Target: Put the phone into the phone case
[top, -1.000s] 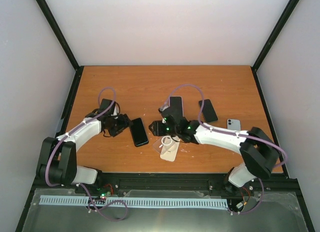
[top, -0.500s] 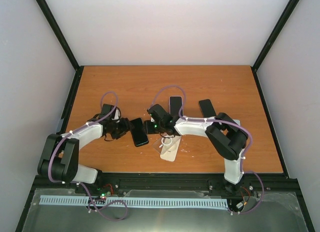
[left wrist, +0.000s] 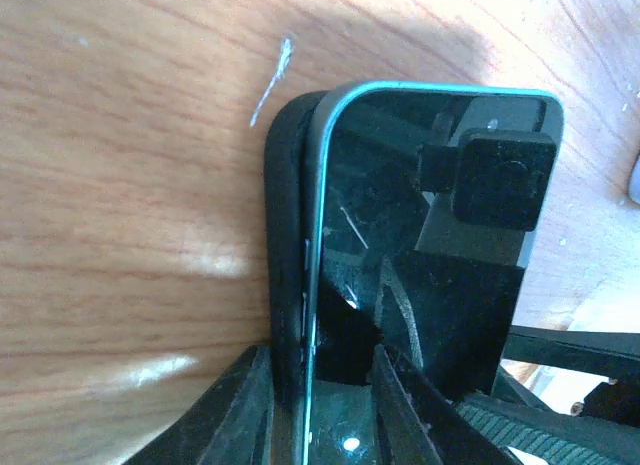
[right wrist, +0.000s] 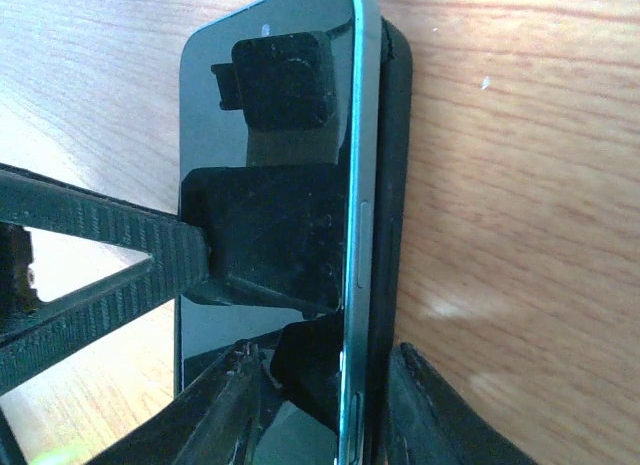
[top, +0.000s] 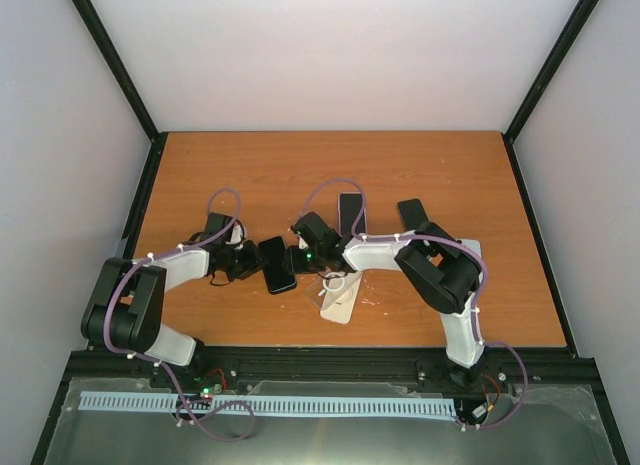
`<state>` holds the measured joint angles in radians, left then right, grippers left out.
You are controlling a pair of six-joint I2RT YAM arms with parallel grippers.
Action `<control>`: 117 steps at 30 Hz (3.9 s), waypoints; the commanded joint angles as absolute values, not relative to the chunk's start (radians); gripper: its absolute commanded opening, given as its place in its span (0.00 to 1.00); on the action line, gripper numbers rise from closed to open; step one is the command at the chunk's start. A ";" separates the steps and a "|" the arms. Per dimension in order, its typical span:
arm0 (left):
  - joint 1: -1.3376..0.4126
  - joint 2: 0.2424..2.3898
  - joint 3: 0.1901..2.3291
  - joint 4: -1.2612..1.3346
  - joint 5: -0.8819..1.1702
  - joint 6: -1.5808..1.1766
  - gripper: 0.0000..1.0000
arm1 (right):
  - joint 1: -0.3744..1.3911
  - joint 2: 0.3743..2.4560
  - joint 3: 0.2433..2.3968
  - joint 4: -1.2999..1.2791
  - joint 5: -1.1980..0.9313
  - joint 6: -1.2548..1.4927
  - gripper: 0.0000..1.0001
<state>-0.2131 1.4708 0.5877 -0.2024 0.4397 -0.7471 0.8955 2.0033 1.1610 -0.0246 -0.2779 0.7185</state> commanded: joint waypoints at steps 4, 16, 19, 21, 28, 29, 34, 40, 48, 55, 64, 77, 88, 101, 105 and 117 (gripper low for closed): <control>-0.210 1.472 0.541 -0.133 0.530 -0.760 0.21 | 0.893 2.025 1.169 0.039 -0.400 0.769 0.36; -0.212 1.386 0.474 -0.087 0.593 -0.801 0.27 | 0.858 1.995 1.144 0.247 -0.547 0.932 0.36; -0.212 1.385 0.468 -0.085 0.604 -0.800 0.30 | 0.857 1.997 1.139 0.290 -0.574 0.968 0.37; -0.212 1.377 0.468 -0.087 0.607 -0.793 0.34 | 0.857 1.995 1.137 0.314 -0.593 0.978 0.37; -0.212 1.332 0.481 -0.148 0.572 -0.757 0.43 | 0.857 1.973 1.046 0.428 -0.641 1.028 0.38; -0.212 1.329 0.484 -0.153 0.561 -0.752 0.45 | 0.857 1.974 1.035 0.442 -0.652 1.035 0.38; -0.212 1.315 0.459 -0.184 0.561 -0.749 0.47 | 0.857 1.978 1.005 0.445 -0.669 1.018 0.40; -0.212 1.294 0.408 -0.126 0.609 -0.768 0.42 | 0.857 1.990 0.992 0.531 -0.729 1.060 0.40; -0.212 1.165 0.355 -0.089 0.661 -0.774 0.60 | 0.857 1.996 0.954 0.659 -0.756 1.143 0.41; -0.212 1.171 0.331 -0.101 0.655 -0.773 0.57 | 0.857 2.035 0.953 0.703 -0.777 1.176 0.44; -0.212 1.164 0.312 -0.097 0.644 -0.762 0.55 | 0.857 2.057 1.006 0.523 -0.832 1.064 0.48; -0.212 1.147 0.310 -0.094 0.660 -0.754 0.62 | 0.856 2.068 0.995 0.630 -0.860 1.106 0.18; -0.212 1.171 0.311 -0.090 0.655 -0.759 0.63 | 0.855 2.048 1.009 0.552 -0.841 1.061 0.20; -0.210 0.962 0.365 -0.187 0.629 -0.818 0.77 | 0.823 1.895 0.939 0.470 -0.725 0.854 0.10; -0.209 0.852 0.433 -0.245 0.617 -0.834 0.90 | 0.795 1.772 0.847 0.530 -0.732 0.802 0.09; -0.207 0.658 0.490 -0.023 0.822 -0.991 0.90 | 0.782 1.317 0.670 0.521 -0.674 0.550 0.09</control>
